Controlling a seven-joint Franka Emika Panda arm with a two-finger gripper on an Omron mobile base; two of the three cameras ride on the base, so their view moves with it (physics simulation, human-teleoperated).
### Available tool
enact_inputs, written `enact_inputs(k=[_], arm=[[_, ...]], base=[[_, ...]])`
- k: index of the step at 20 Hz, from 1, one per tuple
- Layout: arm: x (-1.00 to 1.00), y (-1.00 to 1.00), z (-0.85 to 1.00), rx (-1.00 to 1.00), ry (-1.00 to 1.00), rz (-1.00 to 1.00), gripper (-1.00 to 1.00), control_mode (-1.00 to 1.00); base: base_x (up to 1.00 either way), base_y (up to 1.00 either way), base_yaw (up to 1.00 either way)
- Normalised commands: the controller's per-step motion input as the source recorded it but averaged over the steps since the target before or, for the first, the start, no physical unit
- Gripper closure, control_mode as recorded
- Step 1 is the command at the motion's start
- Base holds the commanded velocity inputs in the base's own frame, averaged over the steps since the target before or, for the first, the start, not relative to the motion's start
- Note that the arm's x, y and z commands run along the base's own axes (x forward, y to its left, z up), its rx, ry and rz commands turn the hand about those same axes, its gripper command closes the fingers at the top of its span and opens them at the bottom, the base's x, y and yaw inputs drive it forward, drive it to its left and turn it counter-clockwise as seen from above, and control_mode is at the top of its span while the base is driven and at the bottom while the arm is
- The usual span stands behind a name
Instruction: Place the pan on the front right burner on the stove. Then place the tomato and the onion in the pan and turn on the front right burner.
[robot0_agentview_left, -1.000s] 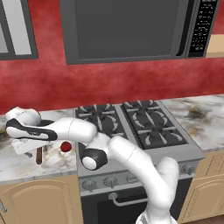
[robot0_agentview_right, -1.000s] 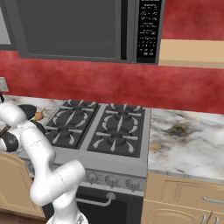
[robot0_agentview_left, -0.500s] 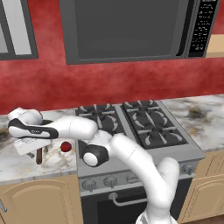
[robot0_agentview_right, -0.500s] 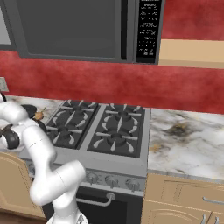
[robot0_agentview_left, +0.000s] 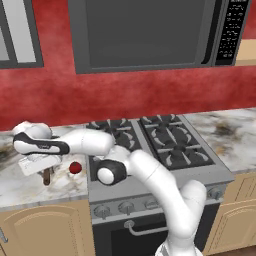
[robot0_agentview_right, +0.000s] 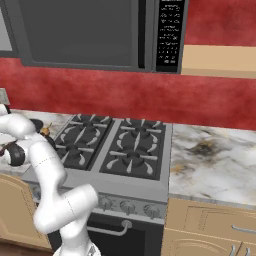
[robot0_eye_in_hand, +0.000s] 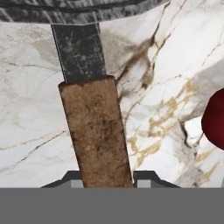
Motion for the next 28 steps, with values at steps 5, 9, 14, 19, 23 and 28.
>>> enact_inputs(k=[5,9,14,19,23,28], arm=[[-0.03,-0.25,0.32,0.08,-0.1,0.0,1.0,-1.0],[0.0,-0.17,0.38,0.08,-0.12,0.0,1.0,-1.0],[-0.05,-0.45,0.29,0.1,-0.06,0.0,1.0,-1.0],[-0.09,-0.69,0.28,0.12,-0.05,-0.03,1.0,-1.0],[-0.09,-0.83,0.31,0.12,-0.08,-0.05,1.0,-1.0],[-0.09,-0.79,0.18,0.1,-0.08,-0.12,1.0,-1.0]], base=[[0.0,0.0,0.0],[0.0,0.0,0.0],[0.0,0.0,0.0],[0.0,0.0,0.0],[0.0,0.0,0.0],[0.0,0.0,0.0]])
